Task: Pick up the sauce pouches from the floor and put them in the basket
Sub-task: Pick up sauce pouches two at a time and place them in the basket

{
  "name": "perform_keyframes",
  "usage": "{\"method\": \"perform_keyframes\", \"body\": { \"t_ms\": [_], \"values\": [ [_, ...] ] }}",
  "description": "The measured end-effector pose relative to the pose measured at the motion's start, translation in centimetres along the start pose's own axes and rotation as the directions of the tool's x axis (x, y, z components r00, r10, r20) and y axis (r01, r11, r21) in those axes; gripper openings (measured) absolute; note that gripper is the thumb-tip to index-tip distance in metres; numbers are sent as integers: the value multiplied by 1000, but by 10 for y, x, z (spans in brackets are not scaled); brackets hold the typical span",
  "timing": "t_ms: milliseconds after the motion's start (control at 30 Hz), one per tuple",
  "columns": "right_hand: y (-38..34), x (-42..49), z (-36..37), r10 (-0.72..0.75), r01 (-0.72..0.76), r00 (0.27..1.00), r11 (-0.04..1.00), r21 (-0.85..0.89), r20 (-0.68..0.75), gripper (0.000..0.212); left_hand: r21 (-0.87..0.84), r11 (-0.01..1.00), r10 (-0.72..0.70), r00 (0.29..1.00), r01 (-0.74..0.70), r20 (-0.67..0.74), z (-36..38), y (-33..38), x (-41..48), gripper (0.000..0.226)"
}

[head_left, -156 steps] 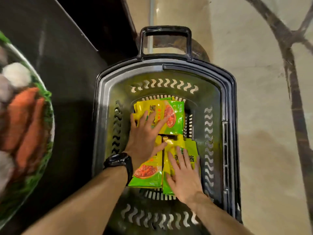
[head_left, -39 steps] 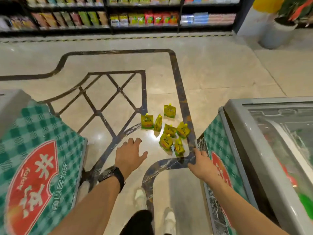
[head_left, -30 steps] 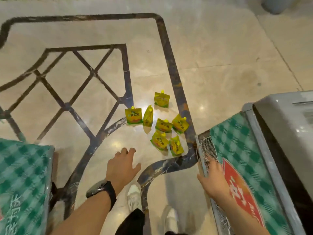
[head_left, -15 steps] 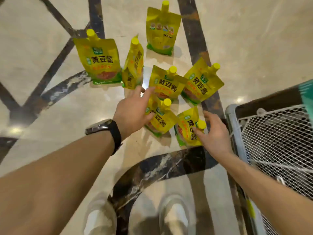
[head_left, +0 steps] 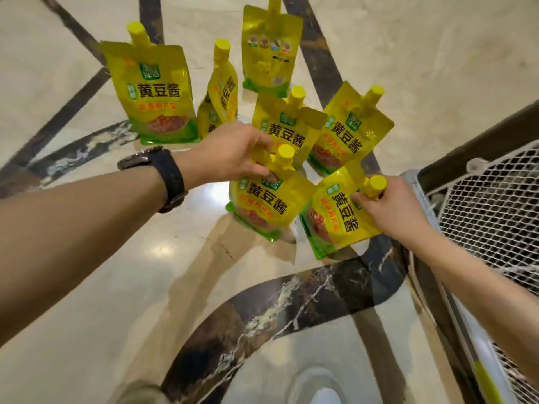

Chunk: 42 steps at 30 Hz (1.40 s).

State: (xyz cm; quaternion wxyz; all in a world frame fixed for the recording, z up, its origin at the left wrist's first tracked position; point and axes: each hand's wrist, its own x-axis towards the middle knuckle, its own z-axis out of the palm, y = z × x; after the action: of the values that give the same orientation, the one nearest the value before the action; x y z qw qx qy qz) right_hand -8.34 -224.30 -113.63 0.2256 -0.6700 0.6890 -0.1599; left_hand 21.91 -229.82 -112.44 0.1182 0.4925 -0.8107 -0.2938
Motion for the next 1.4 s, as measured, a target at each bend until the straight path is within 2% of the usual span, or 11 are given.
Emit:
{"method": "perform_keyframes", "body": {
  "t_ms": [167,300,400,467,600,833,967,1100,1167,1300,1400],
  "values": [
    [-24,-11,-16,-184,180,966,983,38,180,10,24,997,-71,995,73,-66,-7,-11,-33,41],
    [-40,-18,-10,-247,224,929,968,114,276,19,-311,937,-224,954,156,-197,-2,-38,-57,32],
    [-32,-24,-3,-257,231,948,961,149,189,24,-610,770,-286,956,187,-68,2,-46,-71,23],
    [-19,-32,0,-136,100,985,949,300,104,30,-644,730,-271,962,227,31,12,-43,-78,33],
    [13,-50,18,148,-158,986,710,686,74,53,-641,713,-343,939,284,34,43,-34,-77,49],
    [34,-44,26,188,-269,959,356,895,214,39,-735,628,-454,888,256,-78,58,-41,-77,28],
    [35,-41,39,180,-308,951,508,804,251,77,-787,576,-457,885,220,-87,58,-41,-76,23],
    [22,-20,28,109,-263,963,577,773,246,55,-787,582,-470,875,207,-118,58,-42,-77,24],
    [17,-7,20,37,-259,954,603,754,298,62,-795,570,-467,878,207,-107,56,-45,-76,22],
    [9,14,25,-17,-401,825,686,607,565,87,-799,563,-453,888,210,-86,52,-49,-75,24],
    [4,19,49,62,-489,789,667,562,612,71,-804,550,-492,866,227,-92,55,-53,-72,24]
  ]
}}
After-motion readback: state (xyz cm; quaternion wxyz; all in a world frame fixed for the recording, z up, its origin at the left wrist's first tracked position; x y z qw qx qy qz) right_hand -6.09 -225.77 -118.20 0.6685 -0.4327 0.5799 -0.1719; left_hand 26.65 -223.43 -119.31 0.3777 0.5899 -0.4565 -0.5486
